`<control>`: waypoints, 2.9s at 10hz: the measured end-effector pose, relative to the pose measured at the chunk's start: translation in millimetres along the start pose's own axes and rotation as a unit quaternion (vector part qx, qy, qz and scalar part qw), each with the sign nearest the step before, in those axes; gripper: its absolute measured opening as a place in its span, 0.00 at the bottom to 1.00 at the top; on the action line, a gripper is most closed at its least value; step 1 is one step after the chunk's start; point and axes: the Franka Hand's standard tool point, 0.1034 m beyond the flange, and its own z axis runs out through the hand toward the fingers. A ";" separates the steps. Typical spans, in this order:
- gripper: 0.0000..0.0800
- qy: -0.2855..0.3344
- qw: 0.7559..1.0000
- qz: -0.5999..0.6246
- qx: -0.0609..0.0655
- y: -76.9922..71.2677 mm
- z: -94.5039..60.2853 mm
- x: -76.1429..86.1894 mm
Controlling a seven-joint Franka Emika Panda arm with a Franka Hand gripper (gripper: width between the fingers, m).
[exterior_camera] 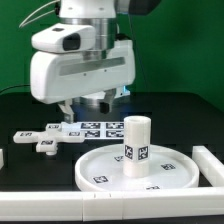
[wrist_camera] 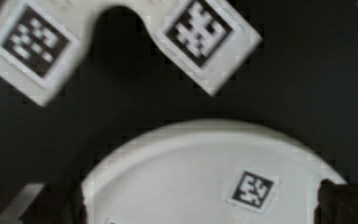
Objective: Assemble round table
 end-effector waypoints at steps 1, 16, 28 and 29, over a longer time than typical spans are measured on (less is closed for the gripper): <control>0.81 0.003 1.000 0.003 -0.001 6.2 2.2 -14.6; 0.81 -0.006 1.000 0.003 0.008 4.6 35.9 -41.9; 0.81 -0.010 1.000 0.008 0.010 7.0 49.2 -50.0; 0.81 -0.010 1.000 0.008 0.011 6.3 50.4 -50.4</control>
Offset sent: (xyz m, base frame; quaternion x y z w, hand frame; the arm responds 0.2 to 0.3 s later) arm 0.0000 0.0000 0.0000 0.0000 0.0000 0.0000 1.0000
